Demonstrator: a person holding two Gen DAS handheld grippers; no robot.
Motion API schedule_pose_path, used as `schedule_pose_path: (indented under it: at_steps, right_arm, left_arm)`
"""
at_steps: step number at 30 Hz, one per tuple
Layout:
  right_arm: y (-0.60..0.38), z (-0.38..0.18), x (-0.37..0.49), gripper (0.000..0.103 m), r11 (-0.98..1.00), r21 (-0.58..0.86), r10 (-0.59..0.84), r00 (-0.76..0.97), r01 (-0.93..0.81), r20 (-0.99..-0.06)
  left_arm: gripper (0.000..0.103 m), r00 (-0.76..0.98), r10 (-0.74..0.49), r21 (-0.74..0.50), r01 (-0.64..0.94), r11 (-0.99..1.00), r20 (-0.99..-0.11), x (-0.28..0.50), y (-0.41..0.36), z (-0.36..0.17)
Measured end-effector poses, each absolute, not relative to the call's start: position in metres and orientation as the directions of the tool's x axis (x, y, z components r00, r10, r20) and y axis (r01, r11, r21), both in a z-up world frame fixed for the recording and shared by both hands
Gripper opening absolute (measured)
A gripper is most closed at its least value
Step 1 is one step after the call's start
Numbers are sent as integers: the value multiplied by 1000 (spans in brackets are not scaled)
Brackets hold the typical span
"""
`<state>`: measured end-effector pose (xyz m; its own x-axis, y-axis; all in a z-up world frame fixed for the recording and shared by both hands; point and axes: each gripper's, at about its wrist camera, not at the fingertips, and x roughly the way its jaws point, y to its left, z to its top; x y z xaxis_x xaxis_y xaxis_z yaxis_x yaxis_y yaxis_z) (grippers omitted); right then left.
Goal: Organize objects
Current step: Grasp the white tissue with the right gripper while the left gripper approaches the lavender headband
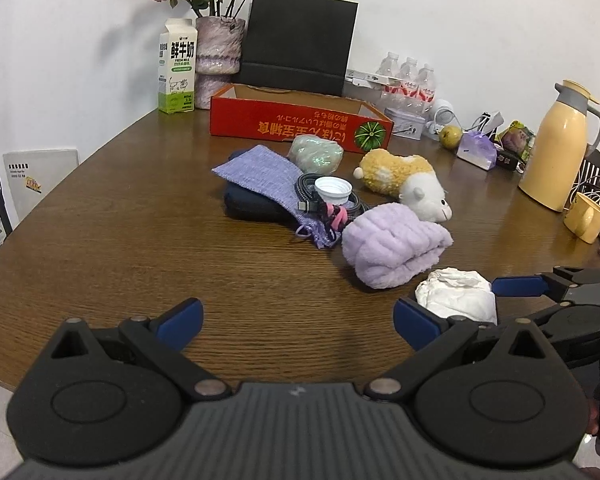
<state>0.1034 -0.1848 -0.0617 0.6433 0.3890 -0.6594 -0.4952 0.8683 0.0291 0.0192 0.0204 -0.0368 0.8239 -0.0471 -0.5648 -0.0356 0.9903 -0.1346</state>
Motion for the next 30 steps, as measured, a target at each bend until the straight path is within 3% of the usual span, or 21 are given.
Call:
schedule_pose_path:
  at_steps: [12, 15, 30]
  right_arm:
    - [-192, -66, 110, 102, 839, 35, 439, 640, -542, -630]
    - [-194, -65, 105, 89, 824, 31, 464, 642, -566, -610]
    - [-211, -61, 101, 46, 800, 64, 528, 650, -596, -546]
  left_arm:
    - [103, 810, -43, -142, -50, 989, -585, 28, 19, -41]
    - [103, 809, -37, -139, -56, 989, -586, 29, 19, -41]
    - [103, 806, -14, -112, -65, 992, -592, 32, 5, -35]
